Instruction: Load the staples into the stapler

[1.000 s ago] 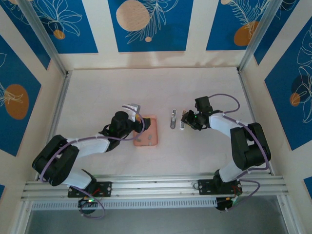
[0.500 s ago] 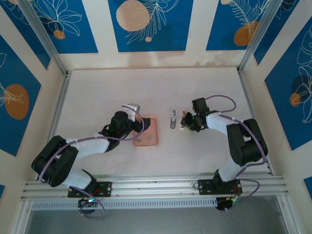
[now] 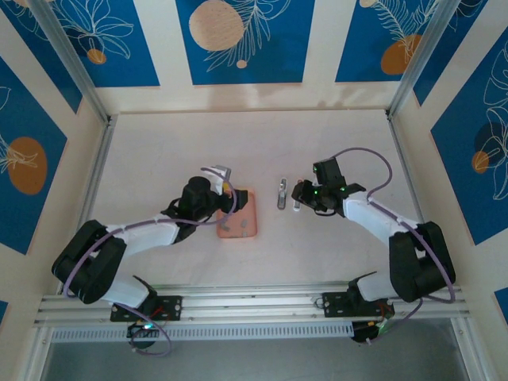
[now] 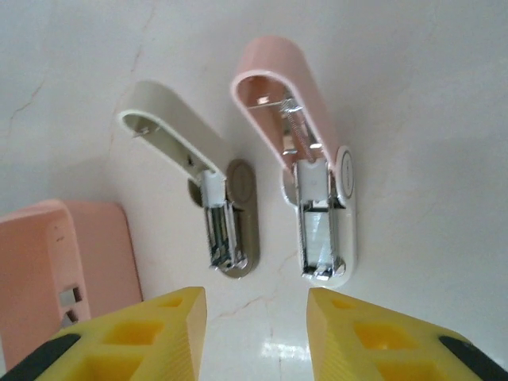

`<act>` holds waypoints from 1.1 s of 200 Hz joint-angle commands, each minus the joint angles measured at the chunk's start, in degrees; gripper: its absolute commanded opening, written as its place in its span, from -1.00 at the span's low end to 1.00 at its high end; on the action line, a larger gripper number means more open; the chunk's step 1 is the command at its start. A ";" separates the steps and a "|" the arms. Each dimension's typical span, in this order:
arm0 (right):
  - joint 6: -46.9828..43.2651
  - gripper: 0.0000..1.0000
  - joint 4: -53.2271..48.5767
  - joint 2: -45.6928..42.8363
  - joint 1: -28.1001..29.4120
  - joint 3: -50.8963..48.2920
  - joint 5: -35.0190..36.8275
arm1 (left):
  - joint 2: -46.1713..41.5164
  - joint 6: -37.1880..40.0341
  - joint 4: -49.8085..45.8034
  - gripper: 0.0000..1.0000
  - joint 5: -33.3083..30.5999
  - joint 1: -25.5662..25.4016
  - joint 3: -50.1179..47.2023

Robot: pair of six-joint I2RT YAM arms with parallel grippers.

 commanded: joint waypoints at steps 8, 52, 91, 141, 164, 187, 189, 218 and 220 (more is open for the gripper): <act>-1.55 -0.23 -5.68 -4.70 3.79 0.39 3.81 | 0.86 -3.10 -1.10 0.55 2.02 -0.36 1.43; -0.56 -0.22 -9.35 -4.45 11.84 4.54 6.23 | -2.28 -8.50 -4.20 0.59 1.69 2.40 -1.04; -0.66 -0.20 -10.70 1.17 17.21 10.39 6.79 | -7.01 -10.14 -8.50 0.61 1.31 3.05 -3.77; -1.02 -0.11 -11.39 8.81 22.13 16.99 5.35 | -12.84 -10.59 -15.43 0.66 1.75 3.86 -5.81; -0.82 -0.04 -12.69 10.66 23.16 18.95 4.73 | -14.87 -11.45 -20.04 0.65 1.88 3.92 -5.87; -0.16 -0.01 -14.00 10.81 23.34 19.92 3.71 | -16.33 -11.26 -22.58 0.62 4.20 4.03 -6.62; -0.10 -0.01 -14.07 10.73 23.34 19.93 3.63 | -16.42 -11.29 -22.58 0.62 4.42 3.92 -6.79; 0.29 0.00 -15.70 9.53 23.78 19.70 4.00 | -17.52 -12.87 -20.97 0.59 5.91 3.91 -10.07; 0.29 0.00 -15.87 9.49 23.78 19.68 4.08 | -17.51 -12.94 -20.85 0.60 6.10 3.92 -10.29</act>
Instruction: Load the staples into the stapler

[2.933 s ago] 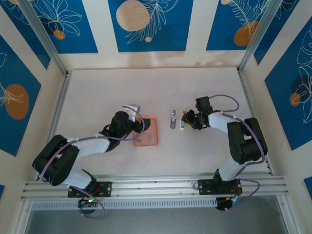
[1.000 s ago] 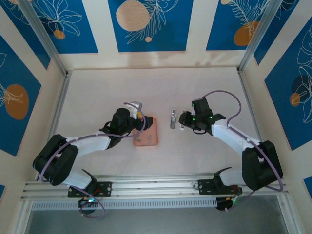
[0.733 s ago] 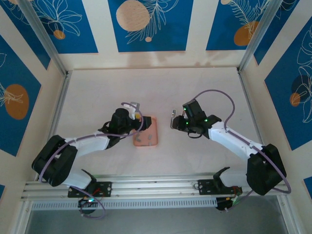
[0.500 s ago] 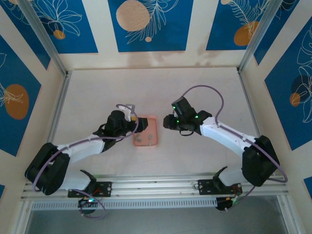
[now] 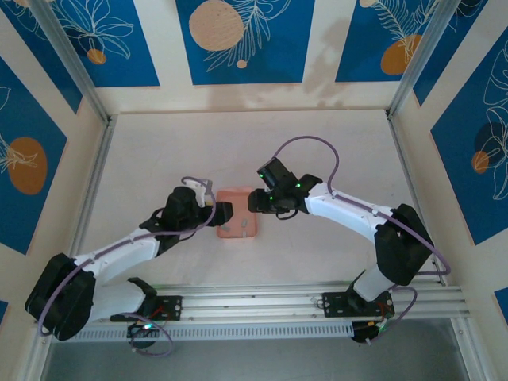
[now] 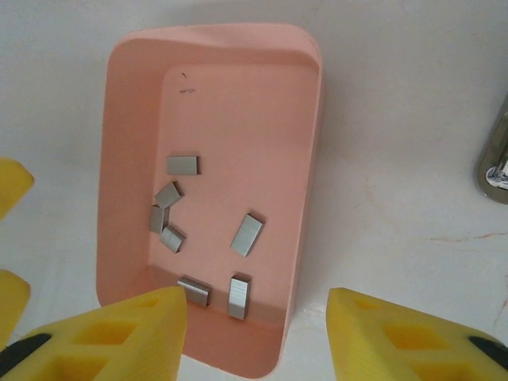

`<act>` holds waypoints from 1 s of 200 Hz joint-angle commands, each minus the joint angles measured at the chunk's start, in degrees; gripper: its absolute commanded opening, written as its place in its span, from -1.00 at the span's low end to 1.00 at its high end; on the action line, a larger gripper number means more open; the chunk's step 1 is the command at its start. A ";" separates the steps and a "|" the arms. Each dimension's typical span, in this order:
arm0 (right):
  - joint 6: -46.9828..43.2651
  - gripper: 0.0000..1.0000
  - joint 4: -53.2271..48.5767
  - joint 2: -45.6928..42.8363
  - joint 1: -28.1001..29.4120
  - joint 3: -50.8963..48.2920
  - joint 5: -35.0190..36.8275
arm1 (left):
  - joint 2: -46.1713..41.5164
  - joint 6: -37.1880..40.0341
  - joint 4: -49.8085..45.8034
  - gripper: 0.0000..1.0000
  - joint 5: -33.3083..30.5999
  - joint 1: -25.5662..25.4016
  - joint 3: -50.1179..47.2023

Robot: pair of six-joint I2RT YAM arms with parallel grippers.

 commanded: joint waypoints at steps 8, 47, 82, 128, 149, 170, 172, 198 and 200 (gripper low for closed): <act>0.88 0.00 -3.80 -1.60 0.48 1.15 -0.75 | -1.00 -2.16 -1.16 0.59 3.06 0.45 -3.38; 1.58 0.01 -4.35 -1.68 0.58 1.17 -1.02 | 0.67 -3.50 2.37 0.57 4.91 0.27 -5.40; 1.94 0.01 -4.50 -1.00 0.97 1.84 -1.10 | 4.42 -3.96 5.06 0.56 8.44 -0.34 -5.14; 1.17 0.00 -6.51 0.38 1.70 4.09 -0.43 | 7.69 -5.10 9.80 0.54 11.49 -1.78 -5.37; 1.32 -0.05 -6.63 1.33 2.11 4.98 -0.18 | 9.49 -6.40 13.64 0.52 13.66 -2.65 -5.56; 1.69 -0.12 -6.53 2.87 2.63 6.13 -0.31 | 11.35 -7.73 17.09 0.46 15.71 -3.30 -5.67; 1.77 -0.13 -6.60 3.03 2.67 6.24 -0.22 | 11.40 -7.89 17.22 0.45 15.80 -3.26 -5.67; 1.51 -0.16 -9.16 5.14 3.74 8.26 1.40 | 10.74 -9.33 17.17 0.42 13.19 -3.37 -6.67; 1.39 -0.16 -9.46 5.31 3.78 8.53 1.61 | 10.48 -9.50 17.07 0.42 12.60 -3.38 -6.82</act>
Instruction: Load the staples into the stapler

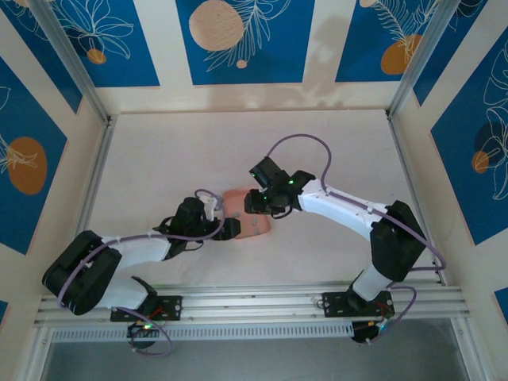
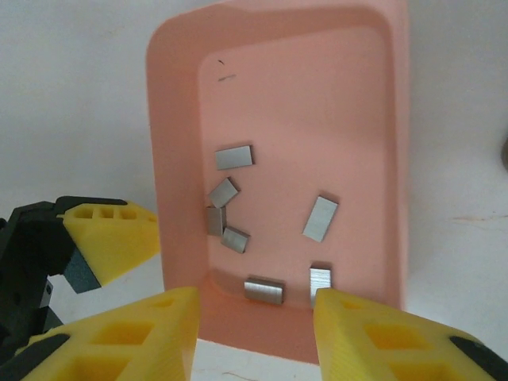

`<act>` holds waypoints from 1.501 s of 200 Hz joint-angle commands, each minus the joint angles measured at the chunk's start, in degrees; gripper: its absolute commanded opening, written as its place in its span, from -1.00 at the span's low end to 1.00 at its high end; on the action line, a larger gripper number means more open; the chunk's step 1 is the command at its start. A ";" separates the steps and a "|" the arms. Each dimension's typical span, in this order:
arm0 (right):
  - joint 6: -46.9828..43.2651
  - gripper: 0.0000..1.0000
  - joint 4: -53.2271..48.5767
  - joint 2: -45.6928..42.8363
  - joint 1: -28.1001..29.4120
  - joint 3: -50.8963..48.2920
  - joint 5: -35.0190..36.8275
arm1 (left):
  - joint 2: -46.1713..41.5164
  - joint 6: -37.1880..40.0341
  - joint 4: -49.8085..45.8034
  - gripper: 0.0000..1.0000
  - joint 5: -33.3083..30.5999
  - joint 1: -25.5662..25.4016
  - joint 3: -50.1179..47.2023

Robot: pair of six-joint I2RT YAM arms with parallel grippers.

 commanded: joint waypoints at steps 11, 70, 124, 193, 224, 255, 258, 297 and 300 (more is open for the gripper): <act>0.02 -0.17 -5.75 2.94 1.47 3.83 2.46 | -2.07 -2.95 2.39 0.38 -3.92 -0.44 -2.27; -1.26 -0.18 -9.34 9.36 1.97 8.11 3.06 | -5.81 -2.68 1.10 0.17 -12.37 -0.10 -4.08; -1.48 -0.15 -11.77 14.46 2.23 10.51 3.65 | -0.98 -2.72 4.13 0.11 -11.40 0.34 -2.91; -1.39 -0.23 -13.16 18.61 1.64 11.07 5.24 | 1.13 -3.30 4.75 -0.18 -11.44 0.46 -2.87; -0.65 -0.24 -13.02 20.35 0.98 11.20 5.42 | 0.67 -2.72 3.56 -0.24 -11.64 0.56 -2.84; 0.32 -0.24 -13.15 21.99 0.59 11.62 6.43 | 0.75 -2.42 3.02 -0.26 -11.63 0.57 -2.92; 0.32 -0.24 -13.24 22.16 0.61 11.73 6.50 | 0.79 -2.42 3.02 -0.26 -11.65 0.60 -2.92; 0.60 -0.23 -15.16 25.49 0.57 14.04 6.96 | 0.70 -2.29 3.02 -0.28 -11.41 0.52 -2.85; 0.56 -0.23 -15.17 25.63 0.56 14.06 6.97 | 0.71 -2.25 2.94 -0.28 -11.44 0.59 -2.84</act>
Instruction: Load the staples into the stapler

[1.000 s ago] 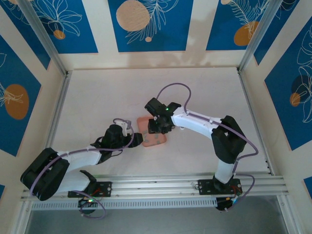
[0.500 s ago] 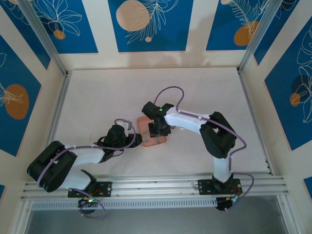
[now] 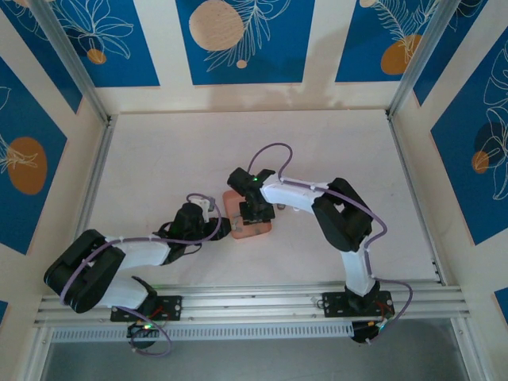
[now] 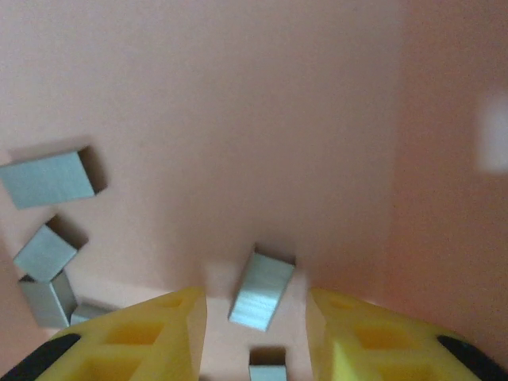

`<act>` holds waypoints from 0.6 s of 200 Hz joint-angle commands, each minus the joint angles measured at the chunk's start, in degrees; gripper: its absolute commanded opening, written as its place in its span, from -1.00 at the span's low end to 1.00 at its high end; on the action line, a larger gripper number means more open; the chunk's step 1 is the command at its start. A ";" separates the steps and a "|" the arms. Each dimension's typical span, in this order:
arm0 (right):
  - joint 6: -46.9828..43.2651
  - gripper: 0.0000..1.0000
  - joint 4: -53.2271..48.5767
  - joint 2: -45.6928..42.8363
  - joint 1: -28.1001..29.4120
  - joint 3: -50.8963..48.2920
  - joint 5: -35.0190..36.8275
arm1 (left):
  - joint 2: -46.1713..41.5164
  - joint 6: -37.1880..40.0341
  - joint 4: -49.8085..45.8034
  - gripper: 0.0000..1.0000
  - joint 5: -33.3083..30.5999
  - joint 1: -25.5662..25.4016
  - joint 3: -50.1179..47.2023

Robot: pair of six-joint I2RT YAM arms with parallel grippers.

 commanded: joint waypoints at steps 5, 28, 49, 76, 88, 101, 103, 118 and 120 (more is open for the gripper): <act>1.52 -0.23 -3.66 2.48 -0.79 1.41 2.34 | -0.23 1.21 -1.38 -0.28 -0.50 0.42 0.88; 1.70 -0.26 -3.21 3.34 -0.81 1.45 2.95 | -0.59 1.43 -1.76 -0.29 -0.50 0.39 0.92; 1.35 -0.37 -2.07 4.38 -0.84 1.39 3.49 | -0.93 1.69 -2.21 -0.31 -0.68 0.43 0.88; 0.99 -0.57 -0.52 5.06 -0.63 1.01 3.75 | -1.69 1.88 -3.38 -0.34 -1.41 0.39 1.04; 0.87 -0.61 0.53 4.40 -0.25 0.58 4.11 | -2.35 2.24 -4.36 -0.39 -1.91 0.40 1.16; 0.65 -0.64 2.14 3.04 0.17 -0.18 4.35 | -3.12 3.10 -5.95 -0.44 -2.56 0.32 1.53; 0.58 -0.64 2.44 2.77 0.25 -0.26 4.37 | -3.22 3.21 -6.33 -0.44 -2.67 0.41 1.67; 0.21 -0.65 3.97 0.76 0.94 -0.93 5.28 | -4.31 4.37 -9.16 -0.45 -3.29 0.38 2.50; 0.19 -0.64 4.08 0.59 1.06 -0.97 5.50 | -4.42 4.54 -9.46 -0.45 -3.38 0.40 2.57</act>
